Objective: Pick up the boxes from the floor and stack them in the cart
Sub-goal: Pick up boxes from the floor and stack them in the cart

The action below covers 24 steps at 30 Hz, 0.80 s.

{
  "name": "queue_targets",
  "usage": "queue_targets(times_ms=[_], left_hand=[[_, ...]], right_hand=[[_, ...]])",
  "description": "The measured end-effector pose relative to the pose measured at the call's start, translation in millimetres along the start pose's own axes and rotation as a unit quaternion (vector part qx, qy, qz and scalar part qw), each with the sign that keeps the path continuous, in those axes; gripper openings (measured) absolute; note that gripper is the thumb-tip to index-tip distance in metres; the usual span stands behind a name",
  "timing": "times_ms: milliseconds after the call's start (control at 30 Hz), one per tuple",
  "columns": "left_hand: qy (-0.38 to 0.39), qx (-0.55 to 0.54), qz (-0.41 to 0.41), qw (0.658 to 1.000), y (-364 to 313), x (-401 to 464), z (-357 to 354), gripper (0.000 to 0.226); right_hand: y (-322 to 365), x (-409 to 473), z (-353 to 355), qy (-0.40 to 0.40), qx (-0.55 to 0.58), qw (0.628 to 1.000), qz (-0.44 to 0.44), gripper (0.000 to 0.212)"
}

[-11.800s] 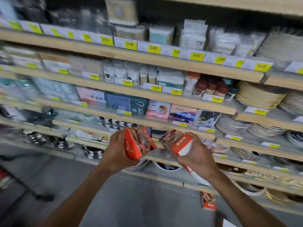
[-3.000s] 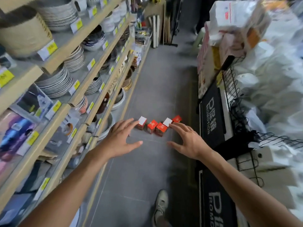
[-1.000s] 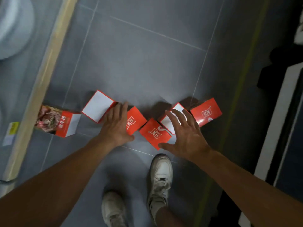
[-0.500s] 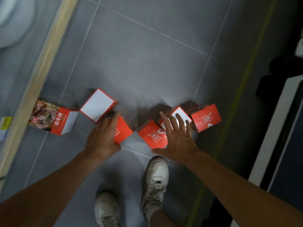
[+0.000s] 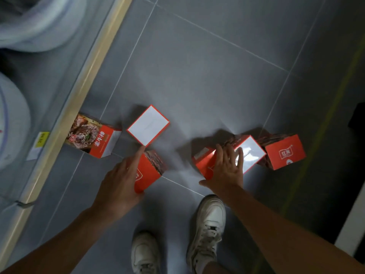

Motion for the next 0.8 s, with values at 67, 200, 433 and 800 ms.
queue_targets(times_ms=[67,200,433,800], left_hand=[[0.002,-0.010,0.007,1.000,2,-1,-6,0.127],[-0.001,-0.034,0.008,0.999,-5,-10,1,0.126],[-0.028,-0.038,-0.006,0.999,-48,-58,81,0.127],[-0.113,-0.062,-0.010,0.992,-144,-180,274,0.106]], right_hand=[[0,-3,-2,-0.039,0.022,0.999,0.001,0.111],[-2,-16,6,-0.019,0.046,0.999,0.012,0.103],[-15,-95,98,-0.014,0.217,0.976,0.024,0.094],[-16,-260,318,-0.122,0.197,0.971,0.060,0.098]])
Point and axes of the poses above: each hand's wrist, its own x-axis towards the middle knuckle, its own z-axis out of the back of the hand, y = z × x, the point moved 5 cm from there along x, towards the middle knuckle, and after that the axes turned 1 degree about -z, right-handed, at the moved point
